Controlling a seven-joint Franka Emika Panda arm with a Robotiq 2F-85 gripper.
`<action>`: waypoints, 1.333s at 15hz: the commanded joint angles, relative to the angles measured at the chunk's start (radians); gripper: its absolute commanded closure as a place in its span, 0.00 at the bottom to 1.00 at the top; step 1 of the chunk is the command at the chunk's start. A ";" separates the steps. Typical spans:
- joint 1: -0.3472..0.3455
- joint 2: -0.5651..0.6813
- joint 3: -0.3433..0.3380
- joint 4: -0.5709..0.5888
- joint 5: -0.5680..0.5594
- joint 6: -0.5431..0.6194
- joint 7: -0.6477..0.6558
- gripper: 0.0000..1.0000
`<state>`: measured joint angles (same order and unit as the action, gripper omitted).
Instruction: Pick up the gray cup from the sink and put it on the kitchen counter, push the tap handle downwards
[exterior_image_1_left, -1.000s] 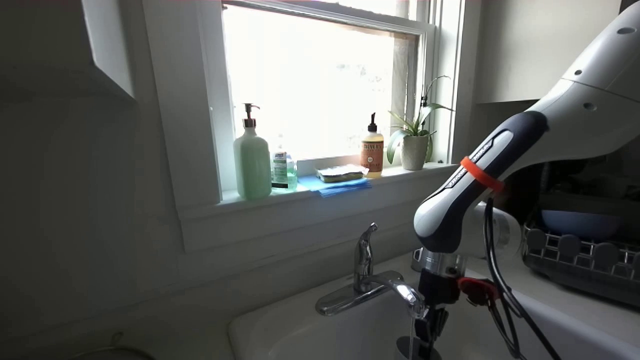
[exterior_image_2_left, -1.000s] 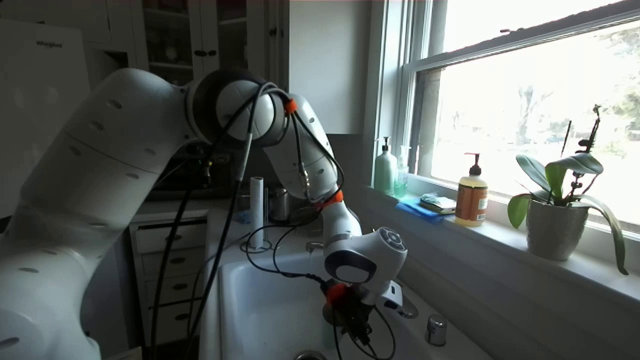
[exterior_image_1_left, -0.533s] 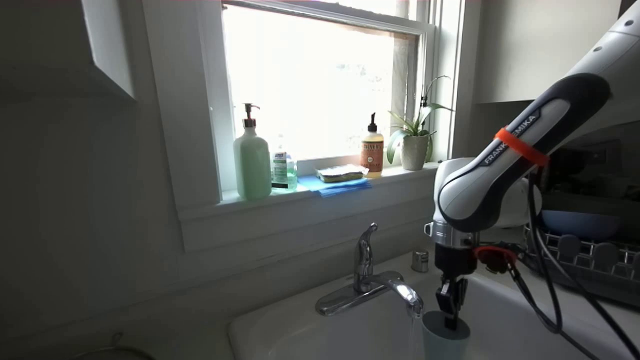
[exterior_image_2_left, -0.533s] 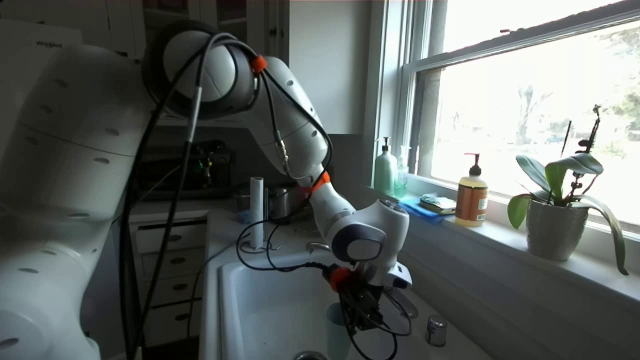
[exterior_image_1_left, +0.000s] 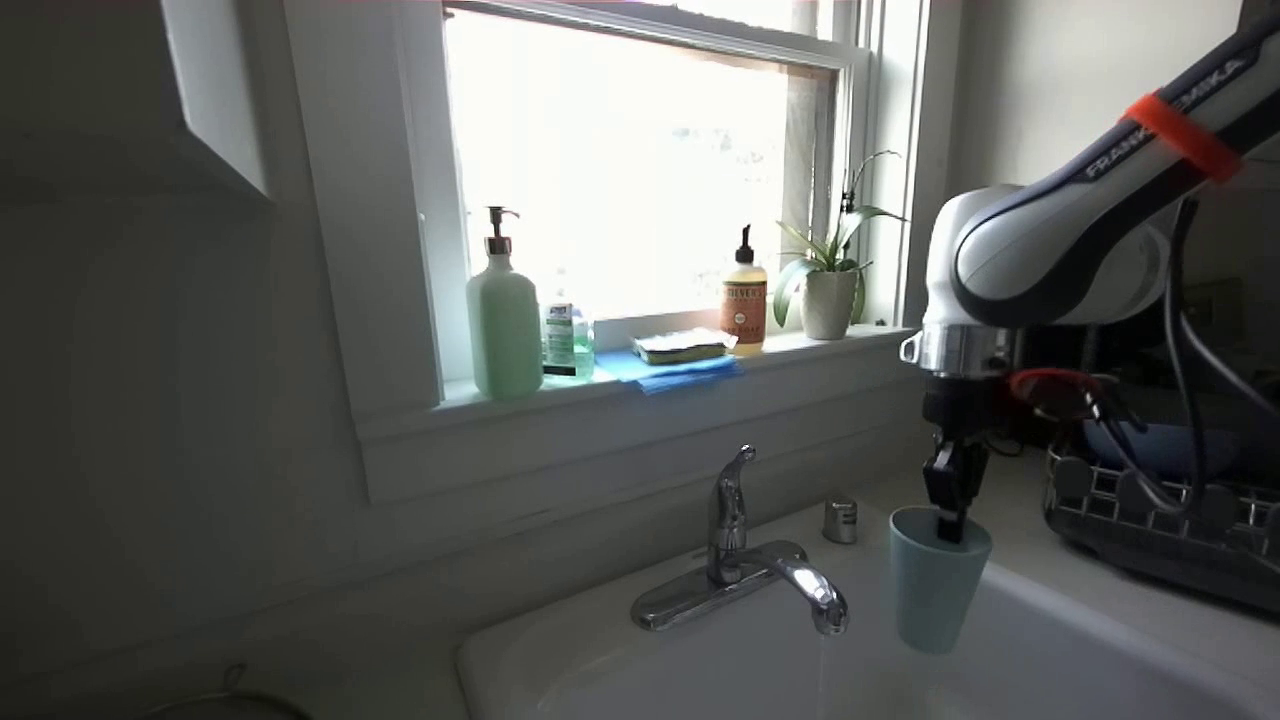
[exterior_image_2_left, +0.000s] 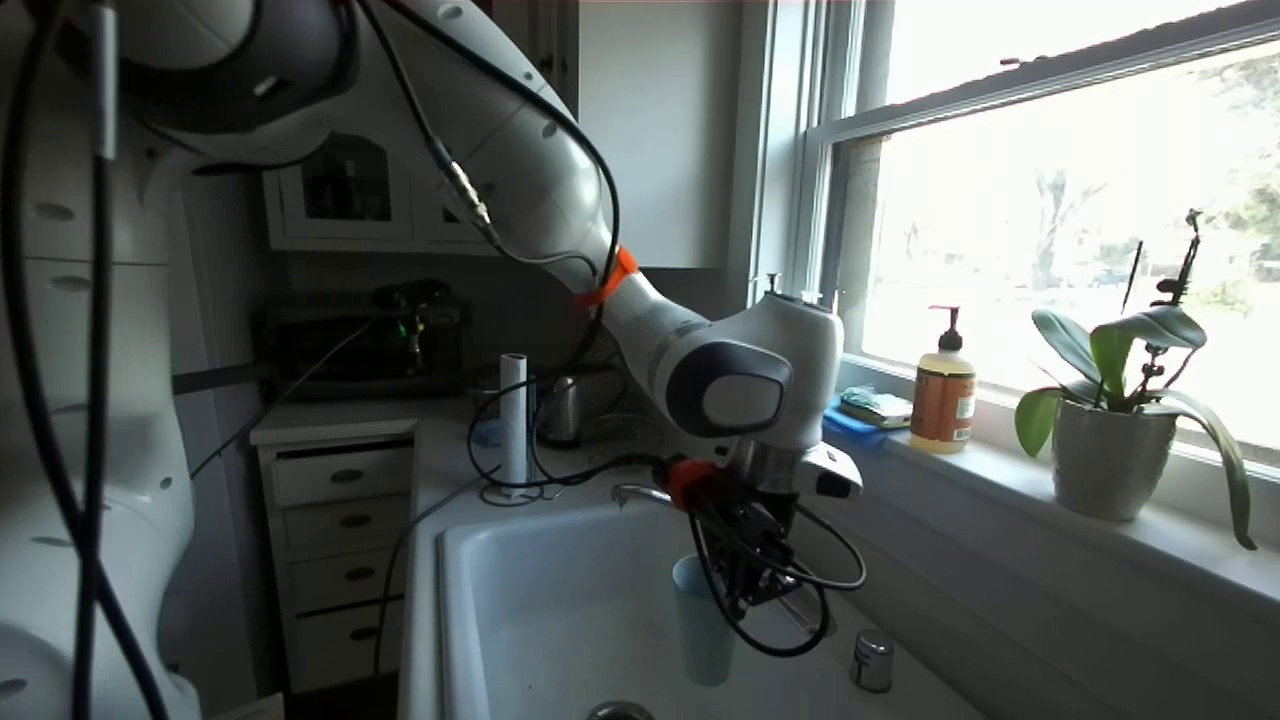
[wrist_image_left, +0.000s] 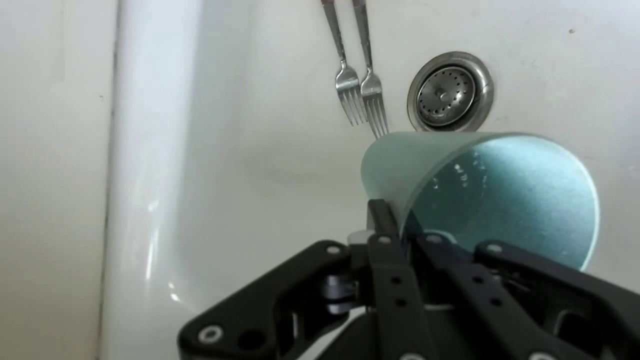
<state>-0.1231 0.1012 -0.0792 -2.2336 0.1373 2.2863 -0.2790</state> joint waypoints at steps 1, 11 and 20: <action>-0.032 -0.137 -0.042 -0.023 0.003 -0.073 0.037 0.99; -0.050 -0.141 -0.087 0.008 0.016 -0.072 0.041 0.99; -0.112 -0.027 -0.160 0.201 0.028 -0.064 0.061 0.99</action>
<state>-0.2123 0.0140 -0.2211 -2.1308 0.1615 2.2357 -0.2443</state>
